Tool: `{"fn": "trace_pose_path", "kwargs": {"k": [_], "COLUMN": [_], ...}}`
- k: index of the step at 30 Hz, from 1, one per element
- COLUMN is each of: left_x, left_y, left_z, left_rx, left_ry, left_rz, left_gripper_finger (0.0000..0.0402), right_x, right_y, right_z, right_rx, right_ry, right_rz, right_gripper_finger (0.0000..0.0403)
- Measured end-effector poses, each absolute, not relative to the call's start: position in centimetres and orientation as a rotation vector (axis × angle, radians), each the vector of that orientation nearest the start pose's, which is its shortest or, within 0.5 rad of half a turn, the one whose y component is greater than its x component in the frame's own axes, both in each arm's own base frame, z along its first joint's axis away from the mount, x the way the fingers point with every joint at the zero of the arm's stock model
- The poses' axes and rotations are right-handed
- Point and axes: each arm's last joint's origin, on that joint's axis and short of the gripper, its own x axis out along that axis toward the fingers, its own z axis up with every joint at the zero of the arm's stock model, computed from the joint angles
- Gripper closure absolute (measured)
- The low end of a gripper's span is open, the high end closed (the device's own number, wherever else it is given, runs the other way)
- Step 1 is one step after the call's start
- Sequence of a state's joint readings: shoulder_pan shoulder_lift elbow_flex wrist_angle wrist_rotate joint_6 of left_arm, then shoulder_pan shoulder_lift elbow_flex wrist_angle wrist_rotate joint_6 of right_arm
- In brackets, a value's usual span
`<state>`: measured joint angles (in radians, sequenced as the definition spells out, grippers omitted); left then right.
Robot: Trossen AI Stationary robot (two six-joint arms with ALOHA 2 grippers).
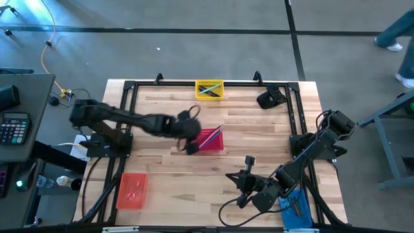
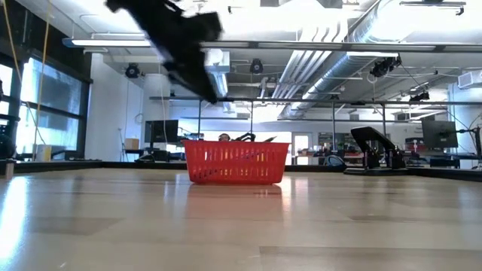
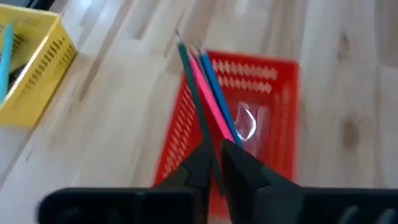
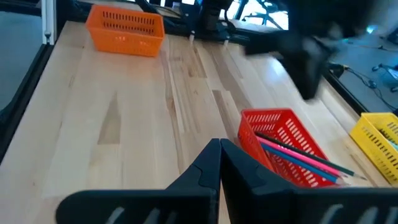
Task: Sort crayons/erasers/pens/pencils in bins
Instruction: Put the orange eraser into the orange bin
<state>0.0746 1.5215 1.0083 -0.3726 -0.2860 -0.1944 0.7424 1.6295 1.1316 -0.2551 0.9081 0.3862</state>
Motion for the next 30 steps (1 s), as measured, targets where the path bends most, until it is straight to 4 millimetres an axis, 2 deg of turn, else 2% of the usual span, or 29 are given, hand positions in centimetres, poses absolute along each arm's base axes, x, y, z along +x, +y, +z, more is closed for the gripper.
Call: {"fn": "trace_pose_path", "kwargs": {"k": [2,5,8,11,15,30], "left_x": [29.2,26.5,24.5,23.4,23.4,25.4], "left_y": [2.1,1.4,1.4,1.4,1.8,4.0], "left_z": [22.4,21.5,19.3,16.8,15.2,13.4], "left_rx": [-0.095,-0.156,-0.233,-0.272,-0.335,-0.37], "left_ry": [0.835,0.838,0.865,0.866,0.789,0.698], "left_rz": [0.433,0.461,0.509,0.53,0.523,0.518], "left_gripper_finger": [0.0393,0.0398,0.0398,0.0401,0.0401,0.0401], "right_x": [26.6,26.6,26.6,26.6,26.6,26.7], "right_y": [21.3,21.3,21.3,21.3,21.2,21.3], "right_z": [24.3,24.2,24.2,24.2,24.2,24.2], "right_rx": [-0.178,-0.172,-0.171,-0.17,-0.154,-0.126], "right_ry": [0.48,0.49,0.491,0.491,0.489,0.477], "right_rz": [-0.256,-0.26,-0.257,-0.257,-0.263,-0.266], "right_gripper_finger": [0.0403,0.0403,0.0403,0.0403,0.0403,0.0403]}}
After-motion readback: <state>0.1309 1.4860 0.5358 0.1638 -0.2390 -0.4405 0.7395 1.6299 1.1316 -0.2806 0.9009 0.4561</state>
